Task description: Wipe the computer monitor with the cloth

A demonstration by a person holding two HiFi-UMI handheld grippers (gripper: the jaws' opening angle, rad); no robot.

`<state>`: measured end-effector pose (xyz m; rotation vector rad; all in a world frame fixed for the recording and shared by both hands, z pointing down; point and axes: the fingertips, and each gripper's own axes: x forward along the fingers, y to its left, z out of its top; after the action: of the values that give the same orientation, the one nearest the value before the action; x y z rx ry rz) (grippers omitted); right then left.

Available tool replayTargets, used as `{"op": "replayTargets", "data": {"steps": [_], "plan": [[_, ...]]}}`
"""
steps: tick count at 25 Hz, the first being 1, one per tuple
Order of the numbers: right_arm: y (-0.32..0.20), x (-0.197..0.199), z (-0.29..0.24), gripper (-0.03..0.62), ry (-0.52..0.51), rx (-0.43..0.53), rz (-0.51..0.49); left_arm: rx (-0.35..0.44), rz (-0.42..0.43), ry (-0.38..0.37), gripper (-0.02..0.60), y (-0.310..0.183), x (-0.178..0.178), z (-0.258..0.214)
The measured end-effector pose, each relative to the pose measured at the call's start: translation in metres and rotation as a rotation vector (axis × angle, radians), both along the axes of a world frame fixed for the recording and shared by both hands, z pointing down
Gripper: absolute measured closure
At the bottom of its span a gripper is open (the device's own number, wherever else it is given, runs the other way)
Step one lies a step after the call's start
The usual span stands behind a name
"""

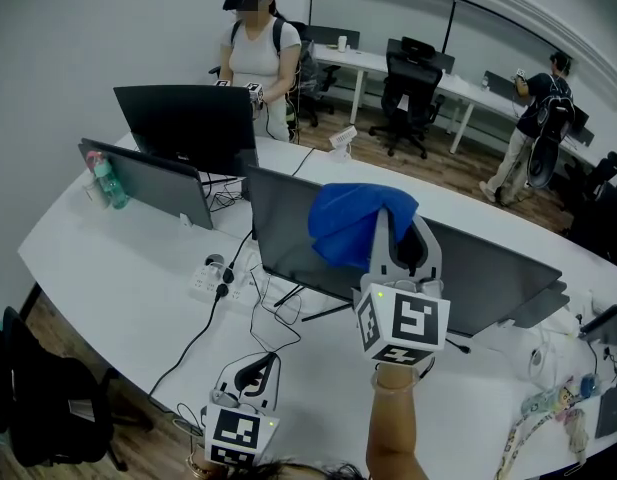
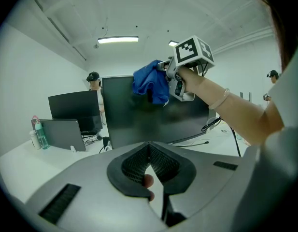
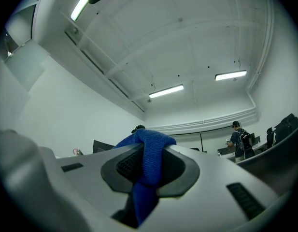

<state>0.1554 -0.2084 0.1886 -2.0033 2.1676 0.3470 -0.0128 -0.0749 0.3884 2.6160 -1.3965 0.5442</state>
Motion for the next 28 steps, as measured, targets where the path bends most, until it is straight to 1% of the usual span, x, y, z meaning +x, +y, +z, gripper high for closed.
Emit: {"op": "replayTargets", "data": {"steps": [7,11,15,17,22,28], "plan": [[0.004,0.013,-0.002,0.531,-0.014,0.005,-0.027,0.009,-0.025,-0.008,0.572,0.018,0.020,-0.003],[0.005,0.014,-0.002,0.531,-0.006,0.010,-0.035,0.004,-0.071,0.011,0.572,0.027,0.022,-0.004],[0.008,0.019,0.000,0.531,-0.028,0.015,-0.040,-0.015,-0.127,0.040,0.572,0.033,0.019,-0.004],[0.009,0.022,0.000,0.531,-0.036,0.016,-0.041,-0.017,-0.140,0.042,0.572,0.035,0.017,-0.006],[0.014,0.031,0.002,0.531,-0.057,0.010,-0.019,0.007,-0.085,0.025,0.572,0.036,0.026,-0.015],[0.017,0.046,0.002,0.531,-0.069,0.012,0.025,0.019,-0.010,0.030,0.572,0.031,0.038,-0.019]]}}
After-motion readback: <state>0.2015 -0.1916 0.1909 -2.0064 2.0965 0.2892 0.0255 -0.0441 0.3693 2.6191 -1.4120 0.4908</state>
